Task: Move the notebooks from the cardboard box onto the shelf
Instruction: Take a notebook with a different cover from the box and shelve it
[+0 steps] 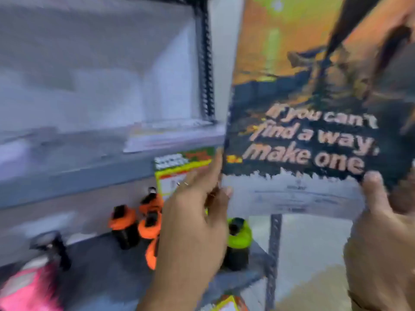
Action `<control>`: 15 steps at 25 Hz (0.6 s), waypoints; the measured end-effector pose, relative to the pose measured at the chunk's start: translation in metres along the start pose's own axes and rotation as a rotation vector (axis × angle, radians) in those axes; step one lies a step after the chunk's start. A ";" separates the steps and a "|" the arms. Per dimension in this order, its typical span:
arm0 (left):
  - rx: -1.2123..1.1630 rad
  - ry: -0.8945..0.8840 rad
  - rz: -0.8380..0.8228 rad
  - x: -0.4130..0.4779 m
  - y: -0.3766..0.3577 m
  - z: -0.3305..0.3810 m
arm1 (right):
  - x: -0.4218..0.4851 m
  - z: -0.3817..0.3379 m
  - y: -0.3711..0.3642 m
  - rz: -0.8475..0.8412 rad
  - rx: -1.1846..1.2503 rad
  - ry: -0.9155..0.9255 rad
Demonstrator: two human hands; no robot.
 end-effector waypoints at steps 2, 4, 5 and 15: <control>0.025 0.096 0.093 0.033 0.048 -0.004 | 0.019 -0.054 -0.060 -0.047 0.173 0.096; 0.113 0.193 0.135 0.069 0.079 -0.018 | 0.030 -0.102 -0.119 -0.112 0.155 0.179; 0.195 0.241 0.140 0.087 0.089 -0.027 | 0.037 -0.114 -0.145 -0.173 0.087 0.178; 1.131 0.411 -0.180 0.121 0.070 -0.045 | 0.042 -0.072 -0.208 -0.522 -0.539 0.066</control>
Point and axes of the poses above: each hand's wrist, its own x-axis towards the middle knuckle, its own y-axis out of the back of the hand, z = x × y, the point moved 3 cm from there along x, towards the middle knuckle, and after that the axes turned 7 degrees about x, right-handed, at the moved point
